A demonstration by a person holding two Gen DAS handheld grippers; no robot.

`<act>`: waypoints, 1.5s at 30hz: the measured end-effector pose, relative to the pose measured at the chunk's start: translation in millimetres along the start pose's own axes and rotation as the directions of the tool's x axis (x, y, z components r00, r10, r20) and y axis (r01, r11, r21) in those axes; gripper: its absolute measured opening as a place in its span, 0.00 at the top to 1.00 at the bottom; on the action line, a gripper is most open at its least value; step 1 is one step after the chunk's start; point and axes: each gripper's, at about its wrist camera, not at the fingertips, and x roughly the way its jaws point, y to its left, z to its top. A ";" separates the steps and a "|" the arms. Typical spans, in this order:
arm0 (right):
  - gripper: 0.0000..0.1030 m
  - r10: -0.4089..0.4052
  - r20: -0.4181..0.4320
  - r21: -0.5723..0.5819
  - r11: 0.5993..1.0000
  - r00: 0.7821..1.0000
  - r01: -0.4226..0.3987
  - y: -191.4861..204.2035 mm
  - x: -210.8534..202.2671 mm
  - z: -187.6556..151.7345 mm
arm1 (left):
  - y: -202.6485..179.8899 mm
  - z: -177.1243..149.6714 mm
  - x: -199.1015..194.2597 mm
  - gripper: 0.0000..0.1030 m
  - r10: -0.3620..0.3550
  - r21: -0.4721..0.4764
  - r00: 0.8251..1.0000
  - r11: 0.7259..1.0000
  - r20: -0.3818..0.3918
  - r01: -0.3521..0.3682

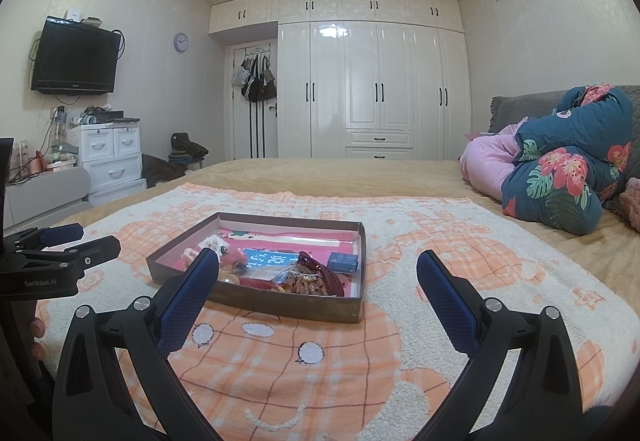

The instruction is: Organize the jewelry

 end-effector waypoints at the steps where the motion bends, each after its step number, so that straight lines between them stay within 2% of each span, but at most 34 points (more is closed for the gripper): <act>1: 0.06 0.000 0.001 0.000 1.000 1.000 0.000 -0.3 -0.4 0.1 | -0.2 0.0 0.0 0.11 0.000 0.000 1.000 1.000 0.000 0.000; 12: 0.06 -0.012 -0.010 0.002 1.000 1.000 0.012 -2.7 0.9 -1.0 | 9.4 2.1 7.3 0.11 0.021 -0.009 1.000 1.000 -0.013 -0.021; 18: 0.06 -0.047 -0.053 0.070 0.996 0.998 0.050 -18.0 11.5 -3.1 | 17.3 2.3 11.5 0.11 0.037 -0.038 0.999 0.999 -0.033 -0.038; 21: 0.06 -0.093 -0.109 0.134 0.985 0.990 0.108 -43.5 29.5 -1.6 | 42.1 7.4 27.3 0.11 0.080 -0.101 0.993 0.991 -0.084 -0.088; 22: 0.06 -0.136 -0.139 0.144 0.977 0.981 0.156 -56.9 40.0 0.1 | 56.7 11.8 38.0 0.11 0.123 -0.110 0.986 0.985 -0.109 -0.135; 24: 0.06 -0.238 -0.236 0.145 0.950 0.942 0.277 -92.8 72.3 1.9 | 87.0 19.6 59.4 0.11 0.198 -0.125 0.968 0.968 -0.155 -0.218; 26: 0.06 -0.347 -0.383 0.129 0.898 0.856 0.422 -141.2 114.5 1.2 | 128.2 27.7 89.3 0.11 0.292 -0.145 0.933 0.934 -0.212 -0.326; 27: 0.06 -0.359 -0.439 0.117 0.886 0.824 0.449 -159.2 131.6 0.0 | 147.3 29.9 103.8 0.11 0.324 -0.153 0.914 0.918 -0.244 -0.366; 28: 0.06 -0.398 -0.488 0.097 0.860 0.777 0.501 -183.2 151.1 -1.5 | 162.9 30.9 114.2 0.11 0.345 -0.159 0.900 0.905 -0.266 -0.394; 29: 0.06 -0.444 -0.519 0.070 0.829 0.730 0.554 -205.6 168.9 -3.1 | 185.4 32.8 131.3 0.11 0.377 -0.163 0.878 0.885 -0.295 -0.435; 31: 0.06 -0.460 -0.576 0.054 0.803 0.676 0.593 -236.8 195.2 -8.8 | 215.4 34.8 154.8 0.11 0.425 -0.164 0.841 0.853 -0.335 -0.496; 32: 0.06 -0.463 -0.607 0.049 0.789 0.646 0.612 -250.5 206.3 -13.6 | 225.7 34.9 162.6 0.11 0.432 -0.165 0.831 0.845 -0.350 -0.509; 33: 0.06 -0.435 -0.660 0.065 0.780 0.613 0.623 -267.4 218.6 -22.8 | 240.7 34.0 173.4 0.11 0.445 -0.168 0.817 0.832 -0.367 -0.528; 35: 0.05 -0.355 -0.748 0.117 0.761 0.560 0.638 -287.2 232.8 -47.1 | 255.7 30.5 190.3 0.11 0.465 -0.153 0.787 0.814 -0.405 -0.560; 36: 0.05 -0.359 -0.743 0.117 0.761 0.565 0.638 -286.9 232.4 -50.0 | 264.9 24.3 201.3 0.11 0.457 -0.146 0.761 0.806 -0.461 -0.573; 37: 0.05 -0.374 -0.731 0.109 0.762 0.571 0.639 -283.1 230.1 -48.5 | 274.5 14.8 213.1 0.10 0.440 -0.142 0.721 0.795 -0.536 -0.590; 38: 0.05 -0.381 -0.730 0.099 0.762 0.567 0.640 -281.2 230.0 -47.4 | 277.6 12.7 216.8 0.10 0.419 -0.156 0.722 0.798 -0.551 -0.582; 40: 0.05 -0.389 -0.736 0.080 0.762 0.553 0.643 -277.5 231.6 -48.3 | 281.2 14.6 211.7 0.10 0.412 -0.177 0.740 0.800 -0.531 -0.573; 45: 0.05 -0.383 -0.737 0.090 0.762 0.558 0.642 -279.0 231.3 -47.1 | 282.9 14.8 213.4 0.10 0.419 -0.162 0.730 0.799 -0.540 -0.579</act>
